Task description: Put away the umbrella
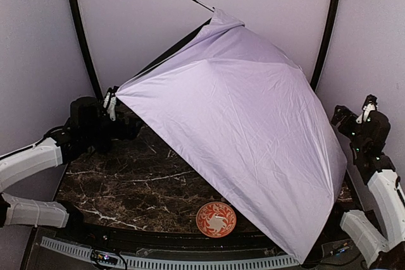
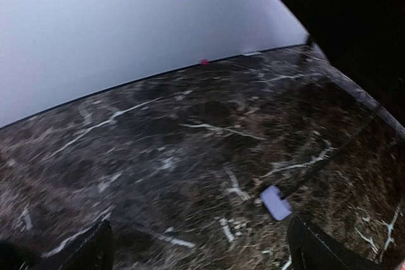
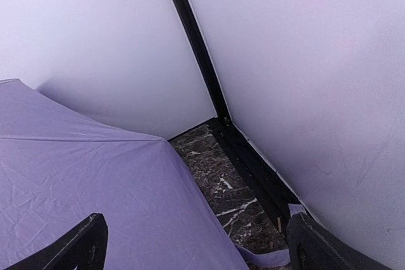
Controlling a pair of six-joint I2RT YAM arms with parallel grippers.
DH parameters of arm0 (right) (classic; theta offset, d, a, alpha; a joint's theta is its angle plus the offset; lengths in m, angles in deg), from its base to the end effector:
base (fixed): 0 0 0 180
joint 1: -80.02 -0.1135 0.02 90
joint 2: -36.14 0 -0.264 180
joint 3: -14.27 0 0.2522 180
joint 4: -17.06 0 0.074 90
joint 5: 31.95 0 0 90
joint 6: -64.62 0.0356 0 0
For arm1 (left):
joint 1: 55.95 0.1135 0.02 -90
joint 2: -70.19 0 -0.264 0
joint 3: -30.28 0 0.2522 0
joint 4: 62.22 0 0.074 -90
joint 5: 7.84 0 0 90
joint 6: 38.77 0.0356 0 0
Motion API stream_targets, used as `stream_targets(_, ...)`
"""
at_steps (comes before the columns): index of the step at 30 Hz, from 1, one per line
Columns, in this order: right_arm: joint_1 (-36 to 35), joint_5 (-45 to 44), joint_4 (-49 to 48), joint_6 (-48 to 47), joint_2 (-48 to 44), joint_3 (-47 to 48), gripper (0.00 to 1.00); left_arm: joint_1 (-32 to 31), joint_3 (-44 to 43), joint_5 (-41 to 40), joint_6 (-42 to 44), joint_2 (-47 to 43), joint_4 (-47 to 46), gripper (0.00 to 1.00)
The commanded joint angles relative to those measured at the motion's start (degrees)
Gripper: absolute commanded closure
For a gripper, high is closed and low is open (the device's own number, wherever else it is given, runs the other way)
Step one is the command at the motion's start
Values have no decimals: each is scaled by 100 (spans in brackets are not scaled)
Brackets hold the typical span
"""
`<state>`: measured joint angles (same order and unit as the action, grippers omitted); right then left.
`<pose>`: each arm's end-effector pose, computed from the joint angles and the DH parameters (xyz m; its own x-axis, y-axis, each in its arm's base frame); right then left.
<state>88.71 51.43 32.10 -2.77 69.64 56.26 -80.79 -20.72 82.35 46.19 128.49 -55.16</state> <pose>0.1555 -0.0279 0.2840 -0.0029 0.3868 -0.9222 0.2864 0.8839 0.3698 0.2156 -0.0999 0.2789 -0.2614 0.0242 -0.9649 0.4016 0.9118 -0.0859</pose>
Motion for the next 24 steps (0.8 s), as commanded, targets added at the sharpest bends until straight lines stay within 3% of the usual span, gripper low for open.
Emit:
stream_targets(1, 18, 681, -581, -184, -68, -66, 0, -402, -670, 2425, 964, 1147, -848, 3)
stream_targets(6, 15, 946, -690, -277, 162, 160, 0, -1175, -1836, 2915, 2475, 2902, -800, 8)
stream_targets(11, 13, 1397, -518, -332, 516, 579, 0, -1359, -2770, 3474, 2897, 4278, -1147, 5)
stream_targets(14, 14, 1645, -369, -343, 608, 751, 0, -1413, -3540, 3451, 3026, 5039, -712, 7)
stream_targets(18, 4, 1596, -184, -358, 567, 888, 0, -1445, -3907, 3450, 3014, 5601, -734, 20)
stream_targets(20, 9, 1562, -77, -358, 505, 954, 0, -1453, -3853, 3487, 2975, 5702, -1011, 32)
stream_targets(24, 10, 1600, 30, -351, 352, 1019, 0, -1494, -3959, 3581, 2981, 6027, -1123, 38)
